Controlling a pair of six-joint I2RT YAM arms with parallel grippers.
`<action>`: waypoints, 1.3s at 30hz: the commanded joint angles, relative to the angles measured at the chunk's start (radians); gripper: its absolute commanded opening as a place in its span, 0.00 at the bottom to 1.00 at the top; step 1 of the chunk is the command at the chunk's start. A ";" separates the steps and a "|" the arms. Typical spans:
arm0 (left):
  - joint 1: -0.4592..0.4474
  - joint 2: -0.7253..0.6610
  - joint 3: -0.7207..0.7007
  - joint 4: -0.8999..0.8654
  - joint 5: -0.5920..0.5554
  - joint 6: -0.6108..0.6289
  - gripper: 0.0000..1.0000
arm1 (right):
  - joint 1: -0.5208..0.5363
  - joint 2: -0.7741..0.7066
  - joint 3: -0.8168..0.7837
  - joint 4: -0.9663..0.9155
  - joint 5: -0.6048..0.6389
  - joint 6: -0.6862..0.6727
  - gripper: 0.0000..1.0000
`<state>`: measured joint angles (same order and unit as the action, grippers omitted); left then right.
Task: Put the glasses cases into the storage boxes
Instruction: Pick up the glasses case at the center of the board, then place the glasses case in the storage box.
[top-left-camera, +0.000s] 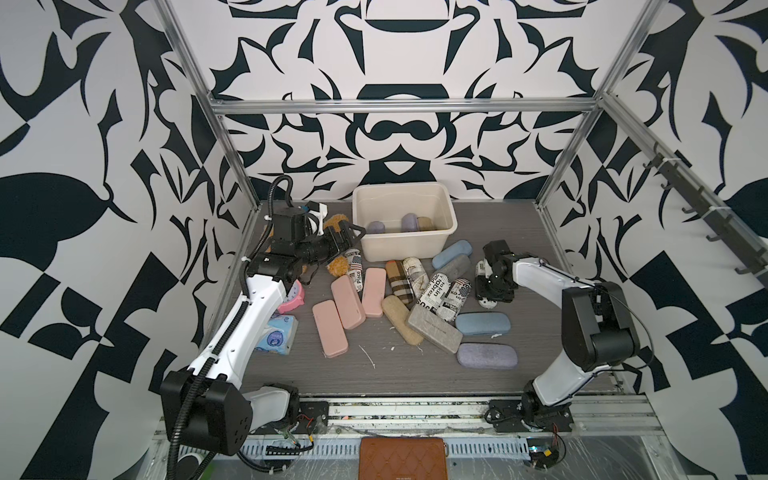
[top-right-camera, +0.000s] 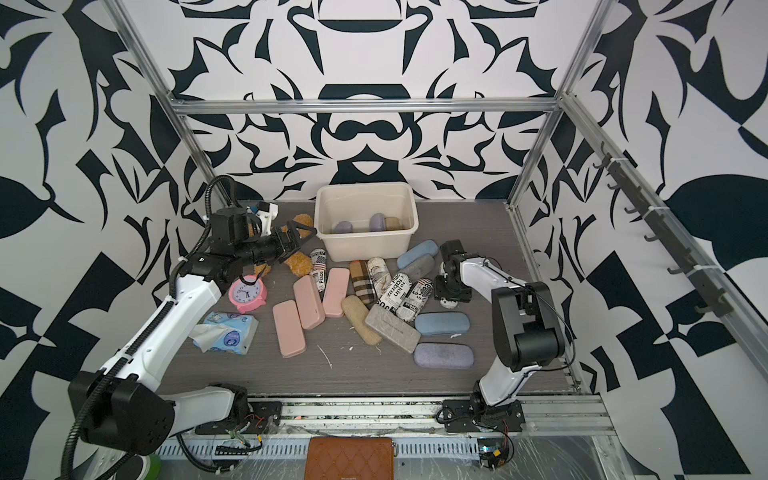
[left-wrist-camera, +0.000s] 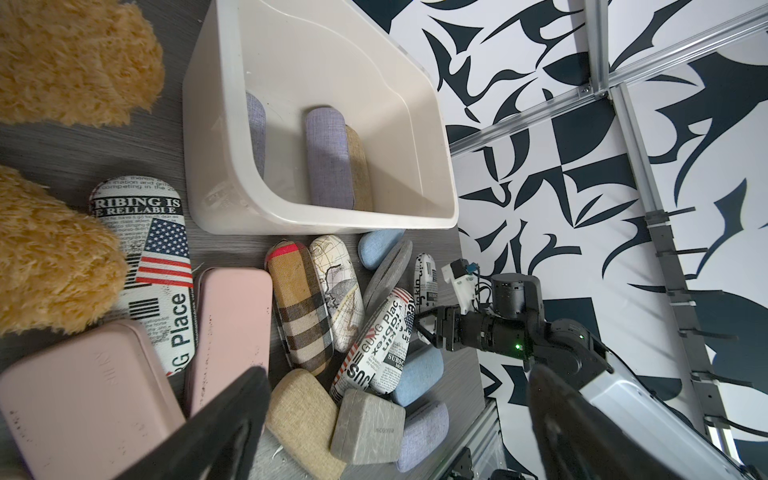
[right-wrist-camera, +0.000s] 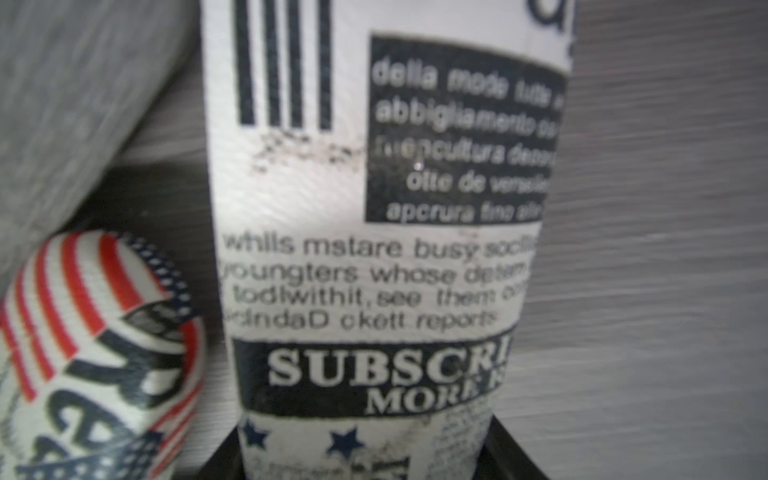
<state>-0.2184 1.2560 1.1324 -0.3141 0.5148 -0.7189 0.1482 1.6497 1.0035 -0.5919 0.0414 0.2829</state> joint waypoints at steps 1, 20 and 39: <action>-0.002 -0.009 -0.005 0.011 0.010 -0.010 1.00 | -0.010 -0.080 -0.006 0.018 0.046 0.029 0.46; 0.002 -0.017 0.001 -0.031 -0.075 0.029 0.99 | 0.269 0.134 0.832 -0.197 0.162 0.015 0.44; 0.003 -0.001 -0.002 -0.038 -0.084 0.027 0.99 | 0.268 0.855 1.624 -0.365 0.118 0.029 0.45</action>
<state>-0.2180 1.2560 1.1324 -0.3340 0.4404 -0.6991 0.4232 2.5591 2.5961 -0.9886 0.1280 0.3115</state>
